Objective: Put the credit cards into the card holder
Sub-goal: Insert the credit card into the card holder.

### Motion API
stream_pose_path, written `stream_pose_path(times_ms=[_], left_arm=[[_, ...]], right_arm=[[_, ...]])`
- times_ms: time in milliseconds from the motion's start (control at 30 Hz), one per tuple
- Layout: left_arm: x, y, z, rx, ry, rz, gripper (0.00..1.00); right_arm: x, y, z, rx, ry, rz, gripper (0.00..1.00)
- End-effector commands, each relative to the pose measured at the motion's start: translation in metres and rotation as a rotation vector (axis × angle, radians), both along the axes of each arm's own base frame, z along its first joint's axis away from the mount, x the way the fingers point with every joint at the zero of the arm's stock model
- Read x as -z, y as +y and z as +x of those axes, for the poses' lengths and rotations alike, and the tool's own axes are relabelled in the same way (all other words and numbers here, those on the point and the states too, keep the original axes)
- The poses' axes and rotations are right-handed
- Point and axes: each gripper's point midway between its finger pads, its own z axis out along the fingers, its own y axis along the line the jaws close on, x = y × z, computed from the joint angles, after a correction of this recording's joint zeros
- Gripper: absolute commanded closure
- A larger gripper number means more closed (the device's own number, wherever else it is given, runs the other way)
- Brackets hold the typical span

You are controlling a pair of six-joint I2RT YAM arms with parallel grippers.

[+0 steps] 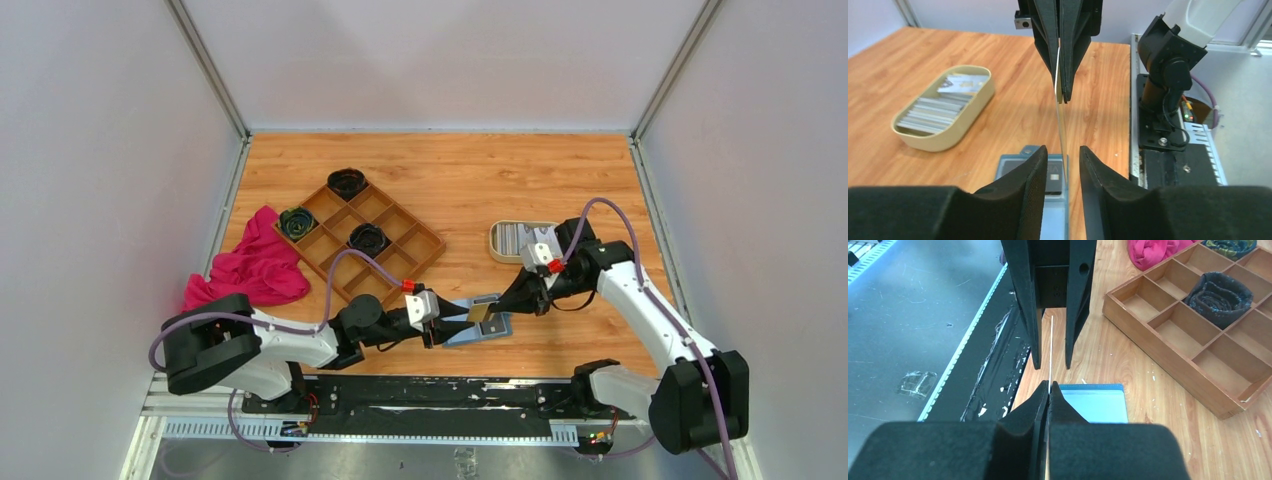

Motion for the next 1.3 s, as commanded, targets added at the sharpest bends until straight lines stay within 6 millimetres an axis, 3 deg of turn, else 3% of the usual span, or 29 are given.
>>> stream_pose_path(times_ms=[0, 133, 200, 367, 467, 600, 700, 800, 1000, 1267], left_arm=[[-0.009, -0.007, 0.001, 0.028, 0.024, -0.038, 0.68], [-0.010, -0.006, 0.000, 0.044, 0.039, -0.045, 0.77], [-0.009, -0.006, -0.001, 0.060, 0.047, -0.040, 0.99], [-0.008, -0.004, 0.001, 0.077, 0.113, -0.051, 1.00], [-0.012, 0.001, 0.009, 0.056, 0.208, -0.099, 0.69], [-0.013, 0.016, 0.024, 0.013, 0.453, -0.168, 0.50], [0.004, 0.023, 0.028, -0.026, 0.603, -0.111, 0.47], [0.032, 0.032, 0.033, -0.125, 0.694, 0.001, 0.47], [0.051, 0.046, 0.045, -0.270, 0.763, 0.036, 0.47], [0.087, 0.032, 0.048, -0.316, 0.885, 0.111, 0.57]], right_arm=[[0.003, 0.006, -0.006, -0.030, 0.067, -0.006, 1.00], [0.006, 0.008, -0.008, -0.035, 0.092, -0.012, 1.00], [0.007, 0.008, -0.008, -0.035, 0.092, -0.010, 1.00], [0.006, 0.010, -0.007, -0.035, 0.139, -0.001, 1.00], [0.008, 0.012, -0.005, -0.018, 0.243, -0.018, 1.00], [0.020, 0.012, 0.009, 0.087, 0.430, -0.118, 1.00], [0.047, 0.007, 0.041, 0.340, 0.642, -0.242, 1.00], [0.069, -0.005, 0.057, 0.472, 0.782, -0.305, 1.00], [0.098, -0.016, 0.063, 0.522, 0.889, -0.362, 1.00], [0.124, -0.020, 0.068, 0.570, 0.979, -0.425, 1.00]])
